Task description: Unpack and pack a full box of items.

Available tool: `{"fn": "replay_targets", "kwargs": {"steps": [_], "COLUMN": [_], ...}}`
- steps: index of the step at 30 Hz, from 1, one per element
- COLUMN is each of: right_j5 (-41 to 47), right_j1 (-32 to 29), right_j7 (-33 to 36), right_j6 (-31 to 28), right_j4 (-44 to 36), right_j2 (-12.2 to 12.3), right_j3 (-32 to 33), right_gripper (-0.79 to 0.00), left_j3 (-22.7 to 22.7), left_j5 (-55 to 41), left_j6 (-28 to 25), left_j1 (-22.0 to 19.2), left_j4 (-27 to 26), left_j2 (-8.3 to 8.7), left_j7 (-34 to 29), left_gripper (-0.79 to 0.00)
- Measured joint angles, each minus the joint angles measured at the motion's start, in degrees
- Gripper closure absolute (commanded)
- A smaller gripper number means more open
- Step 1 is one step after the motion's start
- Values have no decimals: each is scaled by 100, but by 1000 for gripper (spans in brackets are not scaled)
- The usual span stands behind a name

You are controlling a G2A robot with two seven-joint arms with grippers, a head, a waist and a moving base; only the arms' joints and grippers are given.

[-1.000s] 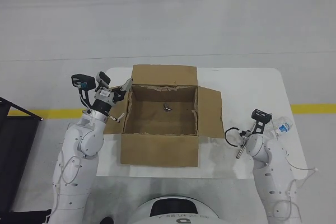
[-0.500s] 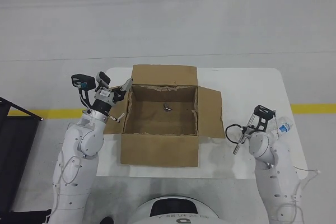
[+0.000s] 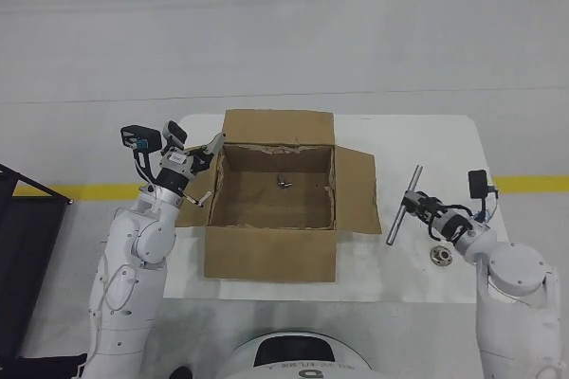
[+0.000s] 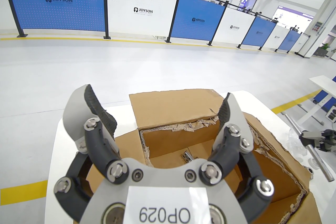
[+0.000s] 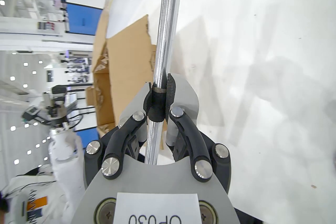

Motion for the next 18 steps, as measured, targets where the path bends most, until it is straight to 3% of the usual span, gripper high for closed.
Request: {"fn": "replay_targets", "kwargs": {"steps": [8, 18], "right_j5": [523, 526], "right_j1": [9, 10], "right_j7": [-10, -47], "right_j6": [417, 337], "right_j4": [-229, -268], "right_j2": [26, 25], "right_j3": [-115, -173], "right_gripper": [0, 0], "left_j3": [0, 0], "left_j5": [0, 0], "left_j6": [0, 0], "left_j1": [0, 0], "left_j4": [0, 0], "left_j2": [0, 0], "left_j7": [0, 0], "left_gripper": [-785, -785]}}
